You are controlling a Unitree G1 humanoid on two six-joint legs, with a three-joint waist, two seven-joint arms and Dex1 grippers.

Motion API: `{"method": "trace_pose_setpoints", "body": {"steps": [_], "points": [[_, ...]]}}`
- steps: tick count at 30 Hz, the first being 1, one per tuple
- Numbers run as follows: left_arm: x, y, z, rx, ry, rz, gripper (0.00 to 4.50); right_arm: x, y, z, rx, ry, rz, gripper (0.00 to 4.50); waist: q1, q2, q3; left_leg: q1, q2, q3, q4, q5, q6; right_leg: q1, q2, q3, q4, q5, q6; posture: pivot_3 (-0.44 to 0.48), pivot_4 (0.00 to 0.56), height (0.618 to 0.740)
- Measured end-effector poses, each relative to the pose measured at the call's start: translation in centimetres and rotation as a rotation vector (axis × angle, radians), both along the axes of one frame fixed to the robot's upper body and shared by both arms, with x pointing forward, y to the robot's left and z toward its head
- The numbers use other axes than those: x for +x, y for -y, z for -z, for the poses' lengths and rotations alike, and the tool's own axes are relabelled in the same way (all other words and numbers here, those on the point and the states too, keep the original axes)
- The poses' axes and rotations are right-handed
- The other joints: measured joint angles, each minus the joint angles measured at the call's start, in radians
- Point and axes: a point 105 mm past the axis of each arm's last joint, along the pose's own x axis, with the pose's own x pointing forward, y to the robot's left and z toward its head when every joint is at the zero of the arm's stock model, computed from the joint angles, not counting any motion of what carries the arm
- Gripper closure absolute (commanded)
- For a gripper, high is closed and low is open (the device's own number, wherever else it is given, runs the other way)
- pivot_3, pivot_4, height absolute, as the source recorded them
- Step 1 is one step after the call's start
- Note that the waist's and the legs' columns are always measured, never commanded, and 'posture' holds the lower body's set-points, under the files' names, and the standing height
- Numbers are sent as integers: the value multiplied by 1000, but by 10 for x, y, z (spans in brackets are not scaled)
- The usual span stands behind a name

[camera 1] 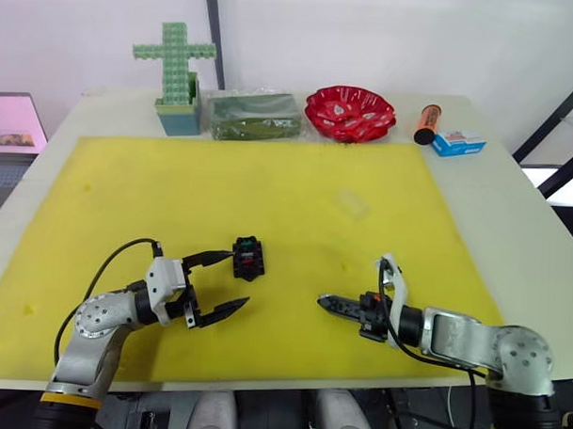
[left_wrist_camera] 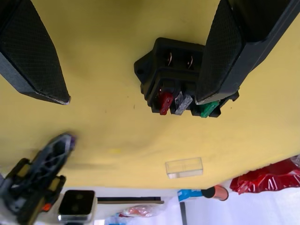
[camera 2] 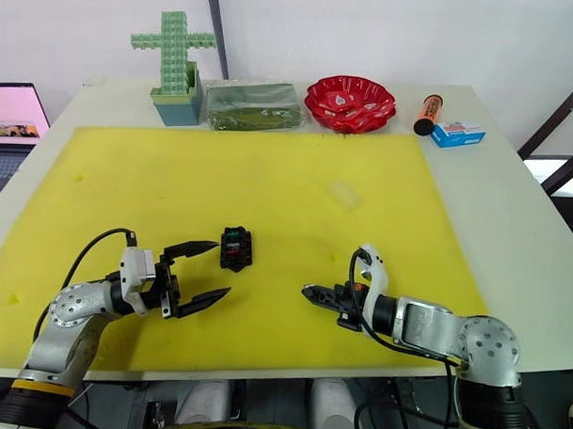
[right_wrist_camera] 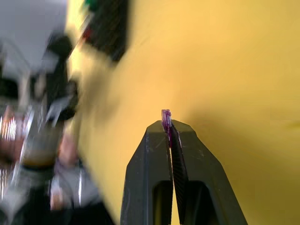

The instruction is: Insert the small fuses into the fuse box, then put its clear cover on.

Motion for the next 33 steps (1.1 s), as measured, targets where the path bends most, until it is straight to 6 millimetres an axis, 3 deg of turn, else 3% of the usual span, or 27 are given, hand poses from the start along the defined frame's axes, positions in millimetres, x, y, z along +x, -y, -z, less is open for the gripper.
{"method": "trace_pose_setpoints", "body": {"steps": [5,10,15,23,29,33], "points": [[0,0,0,6,-1,5,0,4,4,0,8,-94,167,4432,2,0,0,0,0,0,0,0,0,1,0,0,0,0,0,0,150,740],[0,-1,0,9,-1,6,0,3,2,1,-1,-113,220,4432,4,-1,0,0,0,0,0,0,0,1,0,0,0,0,0,0,150,740],[0,-1,0,8,-1,2,0,-1,0,-1,13,-105,212,3157,4,0,0,0,1,-1,-1,0,0,1,0,0,0,0,0,0,150,740],[0,0,0,-1,-2,-4,0,-11,1,-15,7,-13,35,376,9,0,0,0,0,0,0,0,0,1,-2,1,-1,0,-1,0,150,740],[0,0,1,-3,-2,-5,0,-27,33,-26,-67,-48,-269,376,9,1,0,0,0,2,1,0,0,1,-4,2,-2,0,-1,0,150,740],[0,1,1,-6,0,-5,0,-41,40,-56,-157,-55,-541,376,7,1,0,0,1,2,-1,0,0,0,-2,2,-2,0,-1,0,150,740]]}}
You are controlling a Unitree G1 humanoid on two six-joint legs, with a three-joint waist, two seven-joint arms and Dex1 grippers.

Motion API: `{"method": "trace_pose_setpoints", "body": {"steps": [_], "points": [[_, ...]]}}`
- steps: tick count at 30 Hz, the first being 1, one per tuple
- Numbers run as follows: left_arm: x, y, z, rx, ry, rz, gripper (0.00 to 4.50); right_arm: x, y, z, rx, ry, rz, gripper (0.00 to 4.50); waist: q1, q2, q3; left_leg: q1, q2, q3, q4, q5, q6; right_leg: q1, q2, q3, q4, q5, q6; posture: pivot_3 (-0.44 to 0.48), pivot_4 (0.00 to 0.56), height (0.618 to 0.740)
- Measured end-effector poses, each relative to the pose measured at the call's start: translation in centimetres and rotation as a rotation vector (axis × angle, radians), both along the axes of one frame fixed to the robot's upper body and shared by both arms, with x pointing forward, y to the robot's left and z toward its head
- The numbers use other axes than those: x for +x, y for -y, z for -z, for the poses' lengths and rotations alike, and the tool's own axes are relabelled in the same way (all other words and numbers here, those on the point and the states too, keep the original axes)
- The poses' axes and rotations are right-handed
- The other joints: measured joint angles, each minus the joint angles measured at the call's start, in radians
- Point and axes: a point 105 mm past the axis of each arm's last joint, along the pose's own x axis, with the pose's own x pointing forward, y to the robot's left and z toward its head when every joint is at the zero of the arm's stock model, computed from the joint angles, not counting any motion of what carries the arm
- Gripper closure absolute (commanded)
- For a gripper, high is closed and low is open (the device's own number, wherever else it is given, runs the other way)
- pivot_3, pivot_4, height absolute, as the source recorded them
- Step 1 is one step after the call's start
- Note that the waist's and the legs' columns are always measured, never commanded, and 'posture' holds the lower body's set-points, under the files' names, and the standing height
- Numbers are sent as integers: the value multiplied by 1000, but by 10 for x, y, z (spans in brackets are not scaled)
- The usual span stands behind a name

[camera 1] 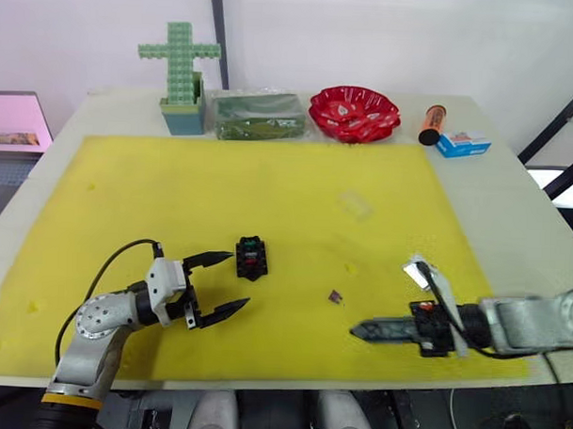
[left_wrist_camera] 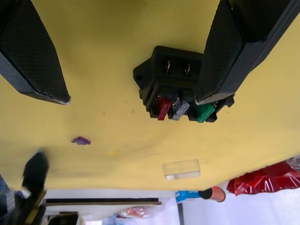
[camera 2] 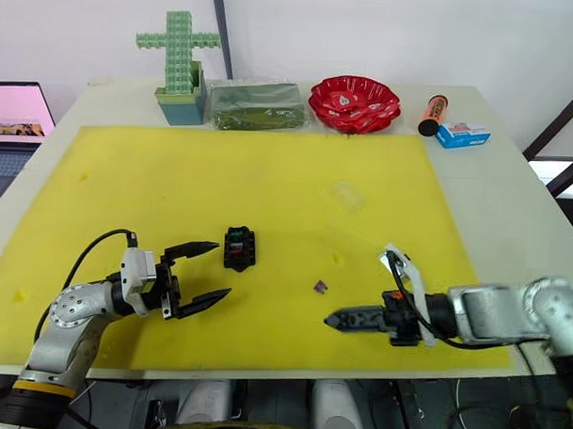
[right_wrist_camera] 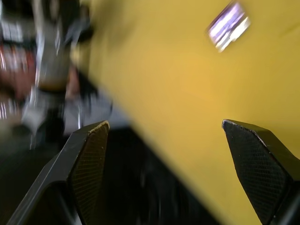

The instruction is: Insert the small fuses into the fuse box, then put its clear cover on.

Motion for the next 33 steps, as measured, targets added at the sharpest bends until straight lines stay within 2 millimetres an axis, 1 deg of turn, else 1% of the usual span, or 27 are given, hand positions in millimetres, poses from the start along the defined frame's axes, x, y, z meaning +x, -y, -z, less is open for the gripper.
{"method": "trace_pose_setpoints", "body": {"steps": [2,5,7,8,10,11,13,16,21,29,33], "points": [[0,0,0,-1,-1,-1,0,3,-2,-7,-16,26,-71,376,-3,0,0,0,0,0,0,0,0,-1,1,0,0,0,0,0,150,740],[0,0,0,-1,1,1,0,32,-9,-19,-22,117,-117,376,-3,1,1,-1,0,1,0,0,0,-2,1,0,0,0,0,0,150,740],[0,0,0,-1,1,1,0,47,-13,-20,-32,164,-145,376,3,1,1,-2,0,1,0,0,0,-4,1,0,0,0,0,0,150,740],[0,0,0,-1,1,1,0,51,-13,-19,-41,183,-157,559,6,2,1,-4,0,1,0,0,0,-5,0,-1,0,0,0,0,150,740],[0,0,0,0,-2,0,0,62,-14,-10,-69,238,-230,990,7,2,1,-5,-1,2,0,0,0,-6,-1,-1,0,0,0,0,150,740],[0,0,0,-1,-1,0,0,63,-14,-8,-70,248,-256,1265,7,2,1,-5,-1,2,0,0,0,-6,-2,-1,0,0,0,0,150,740],[0,0,0,0,-1,-1,0,67,-15,-2,-84,272,-346,1961,3,3,2,-5,-2,4,0,0,0,-6,-2,0,0,0,1,0,150,740],[0,0,0,-1,-1,0,0,71,-14,5,-103,303,-448,1961,1,3,2,-4,-2,4,1,0,0,-6,-2,0,1,0,1,0,150,740],[-2,0,2,-2,-7,-5,0,81,-14,17,-119,302,-502,1961,1,3,2,-3,-1,4,1,0,0,-6,-2,0,2,0,1,0,150,740],[-1,0,1,-3,-5,-9,0,95,-22,19,-103,273,-515,1961,2,3,2,-3,-2,4,1,0,0,-6,-2,0,2,0,1,0,150,740],[-1,0,1,-3,-6,-9,0,95,-25,21,-87,246,-540,1961,2,3,2,-3,-2,4,1,0,0,-6,-2,0,2,1,1,0,150,740]]}}
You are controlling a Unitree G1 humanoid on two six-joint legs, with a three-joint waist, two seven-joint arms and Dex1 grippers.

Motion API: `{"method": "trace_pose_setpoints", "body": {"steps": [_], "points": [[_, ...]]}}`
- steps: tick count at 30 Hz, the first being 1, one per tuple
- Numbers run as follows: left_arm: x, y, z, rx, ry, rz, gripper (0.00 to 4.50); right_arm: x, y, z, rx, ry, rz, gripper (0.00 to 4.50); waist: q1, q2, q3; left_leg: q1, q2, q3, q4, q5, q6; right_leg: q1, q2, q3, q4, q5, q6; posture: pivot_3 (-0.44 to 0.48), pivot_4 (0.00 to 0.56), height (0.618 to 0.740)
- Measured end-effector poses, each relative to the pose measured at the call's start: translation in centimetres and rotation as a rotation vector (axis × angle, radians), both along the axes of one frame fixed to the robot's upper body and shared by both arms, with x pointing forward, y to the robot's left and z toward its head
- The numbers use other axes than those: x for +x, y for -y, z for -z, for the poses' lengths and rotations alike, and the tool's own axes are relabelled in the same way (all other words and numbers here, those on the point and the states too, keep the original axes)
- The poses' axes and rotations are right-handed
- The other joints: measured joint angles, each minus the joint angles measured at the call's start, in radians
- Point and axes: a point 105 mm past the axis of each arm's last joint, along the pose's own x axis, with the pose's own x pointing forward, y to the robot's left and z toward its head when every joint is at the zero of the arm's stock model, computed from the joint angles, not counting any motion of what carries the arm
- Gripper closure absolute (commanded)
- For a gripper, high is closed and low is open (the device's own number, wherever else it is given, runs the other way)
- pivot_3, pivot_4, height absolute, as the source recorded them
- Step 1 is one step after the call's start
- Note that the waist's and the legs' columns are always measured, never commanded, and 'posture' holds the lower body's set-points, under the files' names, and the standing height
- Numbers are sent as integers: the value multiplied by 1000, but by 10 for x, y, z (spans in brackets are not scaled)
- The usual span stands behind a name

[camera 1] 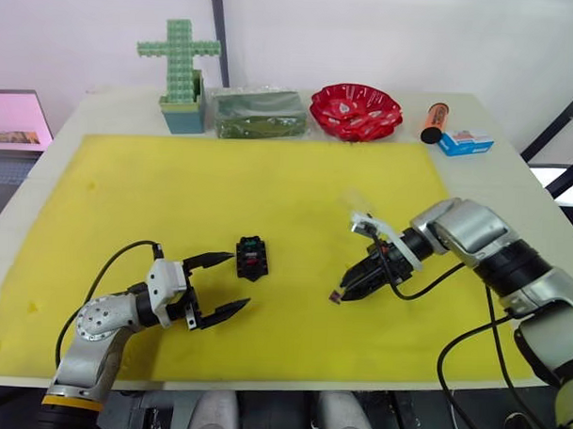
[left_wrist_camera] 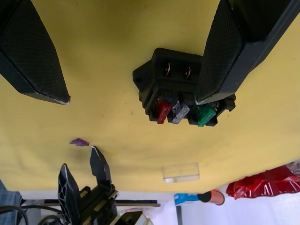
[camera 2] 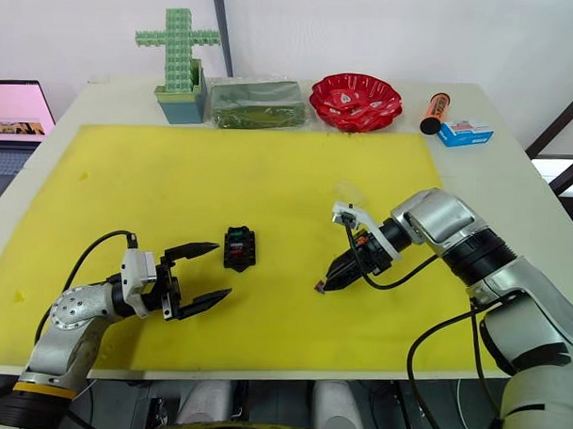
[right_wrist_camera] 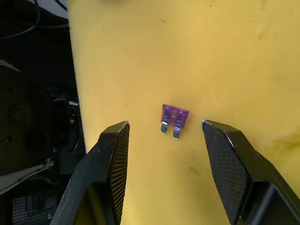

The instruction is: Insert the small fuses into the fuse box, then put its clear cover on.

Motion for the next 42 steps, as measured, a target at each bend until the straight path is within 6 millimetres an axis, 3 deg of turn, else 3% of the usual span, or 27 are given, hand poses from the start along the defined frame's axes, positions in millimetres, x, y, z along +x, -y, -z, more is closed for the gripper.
{"method": "trace_pose_setpoints", "body": {"steps": [4,7,13,24,29,33,38,42], "points": [[0,0,0,0,0,0,0,-2,0,4,-14,-18,-30,1961,0,0,0,0,0,0,0,0,0,0,0,0,0,0,0,0,150,740],[0,0,0,0,0,0,0,0,0,8,-20,-24,-27,2464,0,0,0,0,0,0,0,0,0,0,0,0,0,0,0,0,150,740],[0,0,0,0,1,0,0,2,-12,14,-11,-55,-22,4460,-1,0,0,0,0,0,0,0,0,0,0,0,1,0,1,0,150,740],[-1,1,0,-1,2,-2,0,4,-9,17,-19,-54,-6,4460,0,0,0,1,0,0,2,0,0,3,0,0,1,0,0,0,150,740],[-1,1,0,-1,-1,-2,0,-2,-8,0,43,-160,174,4460,1,0,0,1,0,-1,2,0,0,2,0,0,1,0,0,0,150,740],[-2,2,0,-3,3,1,0,-19,-4,-13,153,-277,359,4460,4,-1,0,0,0,-3,2,0,0,3,-1,-2,0,0,0,0,150,740],[-4,1,2,-5,-8,-6,0,-58,24,6,182,-330,511,4460,13,-1,0,0,-1,-2,2,0,0,4,-2,-2,-1,0,0,0,150,740],[-3,3,1,-10,-2,-1,0,-78,20,12,234,-301,591,4460,1,-1,-1,1,0,-3,3,0,0,5,1,-1,0,0,0,0,150,740]]}}
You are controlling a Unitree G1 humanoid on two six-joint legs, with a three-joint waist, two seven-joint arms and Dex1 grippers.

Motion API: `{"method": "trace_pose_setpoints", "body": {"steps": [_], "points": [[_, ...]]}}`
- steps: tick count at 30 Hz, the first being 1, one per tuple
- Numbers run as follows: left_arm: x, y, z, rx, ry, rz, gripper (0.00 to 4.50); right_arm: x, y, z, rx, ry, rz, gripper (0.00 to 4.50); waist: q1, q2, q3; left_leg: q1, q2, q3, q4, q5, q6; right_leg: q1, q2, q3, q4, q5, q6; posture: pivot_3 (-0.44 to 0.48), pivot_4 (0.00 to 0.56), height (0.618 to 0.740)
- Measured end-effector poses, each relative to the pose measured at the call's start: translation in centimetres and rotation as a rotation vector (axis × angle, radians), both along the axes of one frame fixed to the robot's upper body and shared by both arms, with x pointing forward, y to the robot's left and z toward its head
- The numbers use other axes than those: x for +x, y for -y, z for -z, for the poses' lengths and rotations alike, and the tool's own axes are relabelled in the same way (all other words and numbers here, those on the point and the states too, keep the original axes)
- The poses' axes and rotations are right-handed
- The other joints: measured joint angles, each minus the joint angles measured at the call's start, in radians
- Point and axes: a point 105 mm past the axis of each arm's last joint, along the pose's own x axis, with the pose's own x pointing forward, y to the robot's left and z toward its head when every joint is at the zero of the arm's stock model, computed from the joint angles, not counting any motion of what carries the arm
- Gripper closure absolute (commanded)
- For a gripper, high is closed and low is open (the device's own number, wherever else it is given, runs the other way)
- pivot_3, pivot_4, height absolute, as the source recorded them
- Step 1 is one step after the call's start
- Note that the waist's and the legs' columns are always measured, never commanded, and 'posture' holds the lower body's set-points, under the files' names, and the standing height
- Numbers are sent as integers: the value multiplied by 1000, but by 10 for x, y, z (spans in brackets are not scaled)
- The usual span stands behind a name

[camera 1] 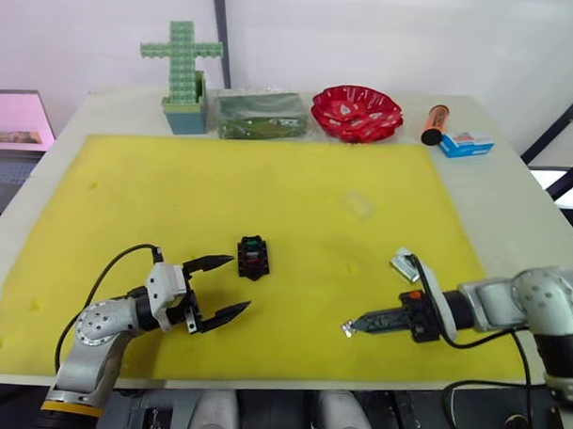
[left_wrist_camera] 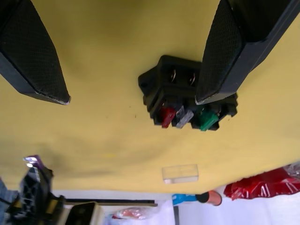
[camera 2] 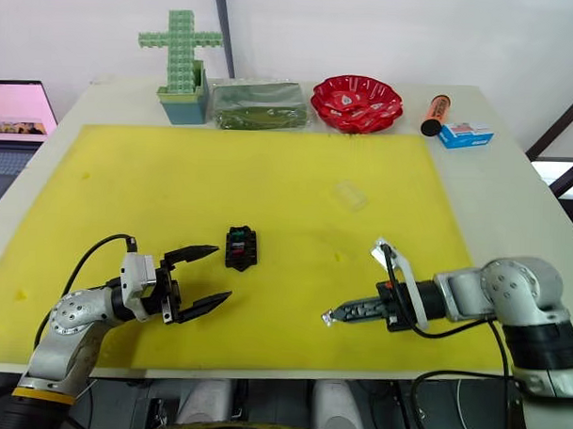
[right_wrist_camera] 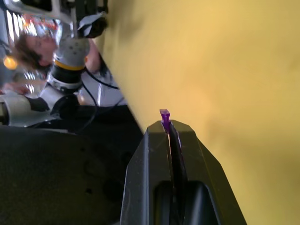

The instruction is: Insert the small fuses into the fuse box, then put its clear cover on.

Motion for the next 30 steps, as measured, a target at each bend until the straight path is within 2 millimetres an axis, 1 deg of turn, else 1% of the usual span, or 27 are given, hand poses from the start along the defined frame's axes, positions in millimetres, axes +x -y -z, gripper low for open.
{"method": "trace_pose_setpoints", "body": {"steps": [1,3,7,10,14,20,23,26,27,29,30], "points": [[1,0,-1,0,4,2,0,-3,-3,2,1,13,38,4460,-1,0,0,0,0,0,0,0,0,0,0,0,0,0,0,0,150,740],[1,1,-2,0,7,5,0,1,-11,3,4,42,142,4460,-6,0,0,0,0,0,0,0,0,0,1,0,0,0,0,0,150,740],[0,1,-1,1,5,13,0,19,-28,-1,26,79,379,4460,-6,-1,-1,-1,0,-2,0,0,0,0,2,1,0,-1,2,0,150,740],[1,2,-2,2,6,16,0,28,-34,4,17,53,536,4460,-2,-1,-1,-1,0,-2,0,0,0,0,2,1,0,-1,2,0,150,740],[2,2,-3,3,10,20,0,25,-36,14,-24,8,612,4460,-2,-1,-1,-1,0,-2,1,0,0,1,1,1,0,-1,1,0,150,740],[1,4,-3,4,11,31,0,24,-37,17,-43,-23,694,4460,-2,-2,-1,-1,1,-2,1,0,0,1,1,1,0,-1,1,0,150,740],[1,4,-3,5,11,32,0,23,-37,17,-40,-25,689,3780,-2,-2,-1,-1,1,-2,1,0,0,1,1,1,0,-1,1,0,150,740],[2,4,-4,4,14,33,0,19,-39,16,-32,-11,643,2846,-2,-1,-1,-1,1,-2,1,0,0,1,1,1,0,-1,1,0,150,740],[2,4,-4,4,16,33,0,17,-38,16,-34,-1,613,2463,-1,-1,-1,-1,1,-2,1,0,0,1,1,1,0,-1,1,0,150,740],[2,5,-4,3,14,32,0,11,-35,13,-49,25,544,1832,-1,-1,-1,-1,1,-2,1,0,0,2,0,2,-1,-1,1,0,150,740],[2,5,-4,2,14,31,0,10,-33,11,-58,39,512,1429,-1,-2,-1,-1,1,-2,1,0,0,2,0,2,-1,-1,1,0,150,740]]}}
